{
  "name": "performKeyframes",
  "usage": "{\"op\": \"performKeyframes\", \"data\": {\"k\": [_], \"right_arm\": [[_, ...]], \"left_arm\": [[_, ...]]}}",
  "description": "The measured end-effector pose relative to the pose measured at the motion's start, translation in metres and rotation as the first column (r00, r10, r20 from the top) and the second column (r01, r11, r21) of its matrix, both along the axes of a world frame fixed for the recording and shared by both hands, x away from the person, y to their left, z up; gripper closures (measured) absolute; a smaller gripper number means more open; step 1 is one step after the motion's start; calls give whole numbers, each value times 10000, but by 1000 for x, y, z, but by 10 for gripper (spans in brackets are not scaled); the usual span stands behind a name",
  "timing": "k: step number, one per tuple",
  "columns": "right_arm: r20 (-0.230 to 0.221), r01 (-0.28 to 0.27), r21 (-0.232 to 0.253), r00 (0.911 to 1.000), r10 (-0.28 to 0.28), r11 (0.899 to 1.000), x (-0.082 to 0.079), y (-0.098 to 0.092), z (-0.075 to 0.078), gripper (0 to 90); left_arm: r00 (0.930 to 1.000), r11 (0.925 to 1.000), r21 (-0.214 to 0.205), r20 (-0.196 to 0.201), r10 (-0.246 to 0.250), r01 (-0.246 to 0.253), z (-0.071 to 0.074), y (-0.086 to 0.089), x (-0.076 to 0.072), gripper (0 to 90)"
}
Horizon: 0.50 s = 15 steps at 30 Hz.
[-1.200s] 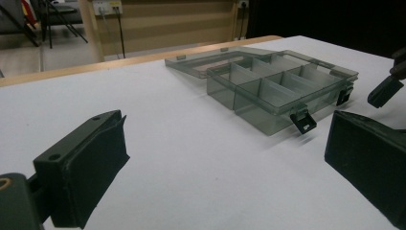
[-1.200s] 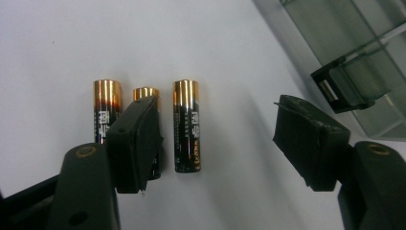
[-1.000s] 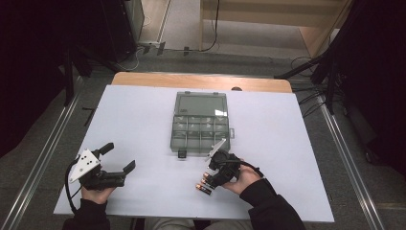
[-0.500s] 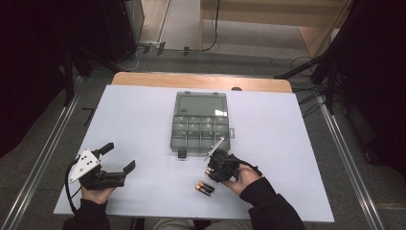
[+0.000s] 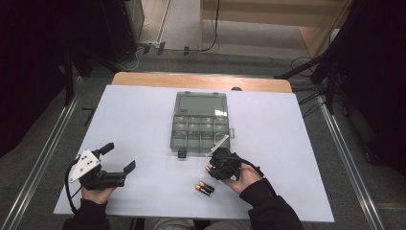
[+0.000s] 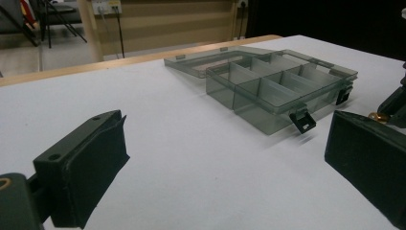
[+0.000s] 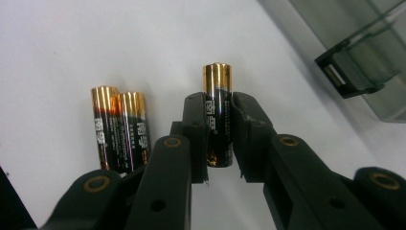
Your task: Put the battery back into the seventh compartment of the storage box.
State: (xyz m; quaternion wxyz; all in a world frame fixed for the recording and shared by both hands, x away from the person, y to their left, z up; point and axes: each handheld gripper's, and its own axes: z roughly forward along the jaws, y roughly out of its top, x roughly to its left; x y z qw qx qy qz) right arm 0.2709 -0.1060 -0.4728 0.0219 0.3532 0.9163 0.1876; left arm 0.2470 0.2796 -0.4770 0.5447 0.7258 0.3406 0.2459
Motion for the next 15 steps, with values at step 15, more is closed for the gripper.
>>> {"op": "performKeyframes", "data": {"k": [15], "right_arm": [[265,1420,1347,9888,-1468,9807,10,-13,13,782]], "left_arm": [[10000,10000,-1,-11,-4,4,0,0,0,8]]}}
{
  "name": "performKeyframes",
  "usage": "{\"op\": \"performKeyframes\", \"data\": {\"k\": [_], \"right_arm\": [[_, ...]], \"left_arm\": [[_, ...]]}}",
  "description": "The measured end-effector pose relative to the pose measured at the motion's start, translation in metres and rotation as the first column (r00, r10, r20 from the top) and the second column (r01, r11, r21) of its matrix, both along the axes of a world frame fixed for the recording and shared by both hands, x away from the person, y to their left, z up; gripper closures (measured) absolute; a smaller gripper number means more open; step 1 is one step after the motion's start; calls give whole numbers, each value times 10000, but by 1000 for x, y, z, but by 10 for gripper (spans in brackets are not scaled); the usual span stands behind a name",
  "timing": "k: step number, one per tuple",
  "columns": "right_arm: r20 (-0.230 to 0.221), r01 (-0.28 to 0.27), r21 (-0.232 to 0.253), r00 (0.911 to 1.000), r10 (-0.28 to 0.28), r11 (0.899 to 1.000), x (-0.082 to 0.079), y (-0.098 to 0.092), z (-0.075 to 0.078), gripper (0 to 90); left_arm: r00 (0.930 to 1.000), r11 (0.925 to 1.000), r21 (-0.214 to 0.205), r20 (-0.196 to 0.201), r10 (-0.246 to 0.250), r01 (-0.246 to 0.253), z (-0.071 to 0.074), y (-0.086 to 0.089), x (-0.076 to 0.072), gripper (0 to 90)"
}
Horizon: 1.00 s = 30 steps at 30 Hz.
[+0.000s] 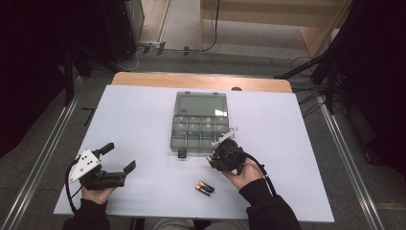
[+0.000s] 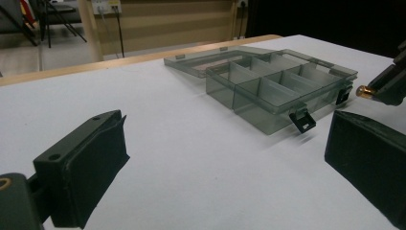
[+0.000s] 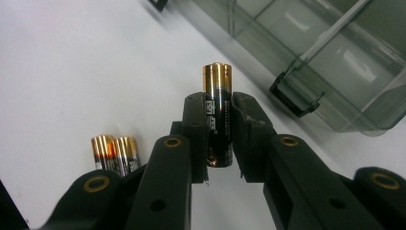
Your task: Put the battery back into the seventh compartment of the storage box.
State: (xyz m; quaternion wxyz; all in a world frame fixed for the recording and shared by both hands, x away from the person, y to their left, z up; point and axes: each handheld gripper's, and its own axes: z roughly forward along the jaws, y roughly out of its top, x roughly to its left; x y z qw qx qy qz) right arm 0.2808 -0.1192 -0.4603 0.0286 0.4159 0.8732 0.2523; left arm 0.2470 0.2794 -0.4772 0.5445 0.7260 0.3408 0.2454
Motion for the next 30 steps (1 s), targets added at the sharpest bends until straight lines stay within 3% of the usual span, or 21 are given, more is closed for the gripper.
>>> {"op": "performKeyframes", "data": {"k": [6,10,17,22,23,27,28,30], "right_arm": [[171,211,520,9996,-220,9984,3,-2,5,782],[385,754,1183,9960,-804,9901,7,-4,13,783],[315,1353,1688,9893,-1425,9763,14,-3,14,783],[68,1877,2220,9810,-1940,9568,21,-3,10,783],[-20,2133,2505,9755,-2199,9443,23,-4,9,783],[-185,2653,2953,9621,-2721,9178,29,-6,8,783],[-185,2653,2953,9621,-2721,9178,29,-6,8,783],[-460,2967,3239,9534,-2983,8984,33,-8,6,783]], "left_arm": [[10000,10000,12,4,-1,1,0,0,0,8],[10000,10000,13,6,-14,14,0,0,0,7],[10000,10000,9,12,-12,12,0,0,0,8],[10000,10000,10,17,-16,16,0,0,1,8],[10000,10000,4,8,-11,11,0,0,1,7],[10000,10000,0,4,-19,19,0,0,1,8],[10000,10000,0,4,-19,19,0,0,1,7],[10000,10000,11,17,-21,21,0,0,1,8]]}}
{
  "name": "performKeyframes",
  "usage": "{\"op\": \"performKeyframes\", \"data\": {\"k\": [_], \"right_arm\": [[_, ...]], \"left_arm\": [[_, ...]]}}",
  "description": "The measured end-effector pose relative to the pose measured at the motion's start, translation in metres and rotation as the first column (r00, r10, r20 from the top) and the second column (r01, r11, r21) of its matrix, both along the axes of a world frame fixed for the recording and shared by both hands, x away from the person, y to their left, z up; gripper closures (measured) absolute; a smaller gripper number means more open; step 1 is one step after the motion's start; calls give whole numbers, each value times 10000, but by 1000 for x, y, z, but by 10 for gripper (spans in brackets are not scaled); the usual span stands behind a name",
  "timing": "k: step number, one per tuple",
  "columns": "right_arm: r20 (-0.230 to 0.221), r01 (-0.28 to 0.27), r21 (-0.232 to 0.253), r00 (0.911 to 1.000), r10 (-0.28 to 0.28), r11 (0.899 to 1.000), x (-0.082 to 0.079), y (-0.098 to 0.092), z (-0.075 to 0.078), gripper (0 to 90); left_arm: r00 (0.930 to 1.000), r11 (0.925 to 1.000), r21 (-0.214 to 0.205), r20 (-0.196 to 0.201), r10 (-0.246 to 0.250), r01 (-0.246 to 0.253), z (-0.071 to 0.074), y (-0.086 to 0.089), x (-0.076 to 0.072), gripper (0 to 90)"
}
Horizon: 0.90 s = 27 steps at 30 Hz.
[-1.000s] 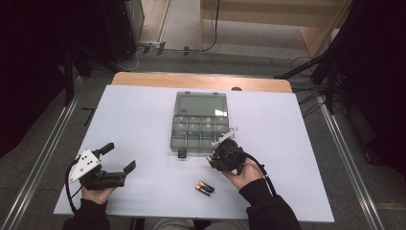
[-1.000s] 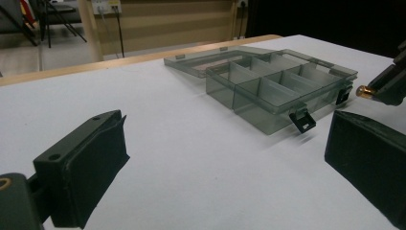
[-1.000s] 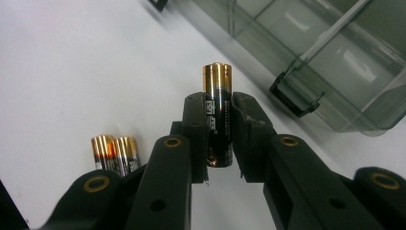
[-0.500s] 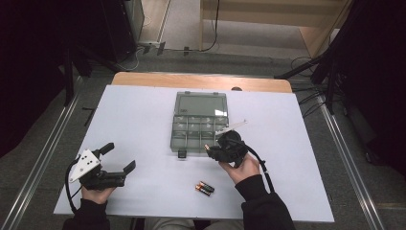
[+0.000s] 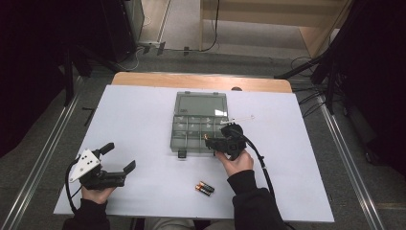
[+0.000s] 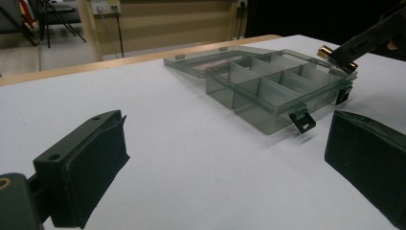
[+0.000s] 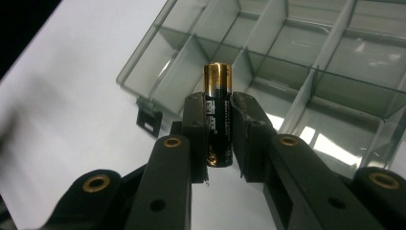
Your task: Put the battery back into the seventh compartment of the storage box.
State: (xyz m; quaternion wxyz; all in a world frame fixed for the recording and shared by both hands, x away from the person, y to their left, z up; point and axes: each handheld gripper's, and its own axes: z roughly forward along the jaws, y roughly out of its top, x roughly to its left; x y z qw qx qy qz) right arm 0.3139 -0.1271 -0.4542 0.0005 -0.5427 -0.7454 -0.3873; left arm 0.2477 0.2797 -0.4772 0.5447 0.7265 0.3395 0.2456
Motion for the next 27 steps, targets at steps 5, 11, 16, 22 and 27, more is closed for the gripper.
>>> {"op": "performKeyframes", "data": {"k": [5,11,16,22,27], "right_arm": [[-448,737,448,9964,-717,9963,8,-2,-6,783],[-948,1390,1135,9872,-1286,9838,14,-3,-10,782],[-1834,2133,1815,9664,-1800,9600,20,-6,-17,775],[-1818,2381,1900,9619,-2042,9525,17,-8,-16,565],[-1071,1314,1804,9878,-1133,9748,11,-8,-10,153]], "left_arm": [[10000,10000,-16,-11,3,-3,0,0,0,8],[10000,10000,-18,-6,1,-1,0,0,0,8],[10000,10000,36,-3,-13,13,0,0,0,7],[10000,10000,20,-3,0,0,0,0,0,7],[10000,10000,88,-15,-4,5,0,0,0,8]]}}
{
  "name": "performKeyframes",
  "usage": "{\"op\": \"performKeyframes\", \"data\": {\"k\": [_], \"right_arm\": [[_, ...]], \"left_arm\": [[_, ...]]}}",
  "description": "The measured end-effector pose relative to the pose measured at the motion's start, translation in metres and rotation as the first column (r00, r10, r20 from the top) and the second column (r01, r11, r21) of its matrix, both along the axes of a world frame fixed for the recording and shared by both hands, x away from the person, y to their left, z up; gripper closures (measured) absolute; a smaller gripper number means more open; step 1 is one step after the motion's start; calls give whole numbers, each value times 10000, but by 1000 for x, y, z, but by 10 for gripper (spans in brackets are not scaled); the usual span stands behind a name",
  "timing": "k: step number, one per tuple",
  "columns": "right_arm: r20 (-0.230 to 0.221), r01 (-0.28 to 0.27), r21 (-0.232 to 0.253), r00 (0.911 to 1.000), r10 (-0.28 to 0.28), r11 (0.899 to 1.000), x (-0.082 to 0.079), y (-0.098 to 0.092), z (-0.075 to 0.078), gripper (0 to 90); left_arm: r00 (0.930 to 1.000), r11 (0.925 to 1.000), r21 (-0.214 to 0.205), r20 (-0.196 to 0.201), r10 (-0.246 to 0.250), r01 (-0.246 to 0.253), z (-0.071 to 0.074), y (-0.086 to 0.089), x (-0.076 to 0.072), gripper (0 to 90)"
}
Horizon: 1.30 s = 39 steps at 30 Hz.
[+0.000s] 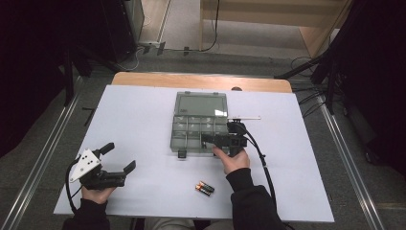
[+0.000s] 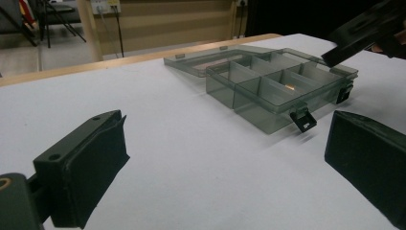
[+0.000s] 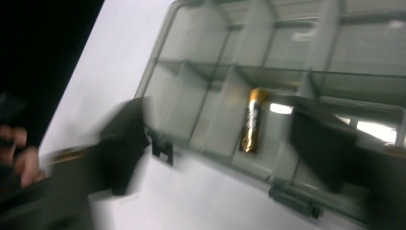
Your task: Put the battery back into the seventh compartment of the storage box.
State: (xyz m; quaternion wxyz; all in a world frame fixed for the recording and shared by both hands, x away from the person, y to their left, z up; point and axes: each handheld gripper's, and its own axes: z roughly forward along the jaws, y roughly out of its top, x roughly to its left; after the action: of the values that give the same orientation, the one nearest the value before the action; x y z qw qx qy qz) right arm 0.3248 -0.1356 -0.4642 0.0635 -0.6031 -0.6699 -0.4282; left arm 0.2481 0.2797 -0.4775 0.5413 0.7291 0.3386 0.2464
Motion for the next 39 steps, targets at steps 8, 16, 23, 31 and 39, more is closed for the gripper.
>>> {"op": "performKeyframes", "data": {"k": [8,16,23,31,39], "right_arm": [[821,-1582,-1829,9811,1754,9703,-18,-5,11,0],[1205,-2395,-2278,9549,2714,9438,-28,-6,19,0],[1093,-3153,-2861,9274,3577,9048,-37,1,18,1],[738,-3686,-4204,8969,4361,8291,-46,14,15,6],[423,-4261,-4675,8643,5011,7745,-51,22,12,6]], "left_arm": [[10000,10000,11,-23,-23,23,0,-1,0,8],[10000,10000,7,-15,-31,31,0,-1,0,8],[10000,10000,-1,-32,-33,33,0,-1,0,8],[10000,10000,-51,-43,-25,25,0,-1,0,8],[10000,10000,-72,-75,-41,41,0,0,1,8]]}}
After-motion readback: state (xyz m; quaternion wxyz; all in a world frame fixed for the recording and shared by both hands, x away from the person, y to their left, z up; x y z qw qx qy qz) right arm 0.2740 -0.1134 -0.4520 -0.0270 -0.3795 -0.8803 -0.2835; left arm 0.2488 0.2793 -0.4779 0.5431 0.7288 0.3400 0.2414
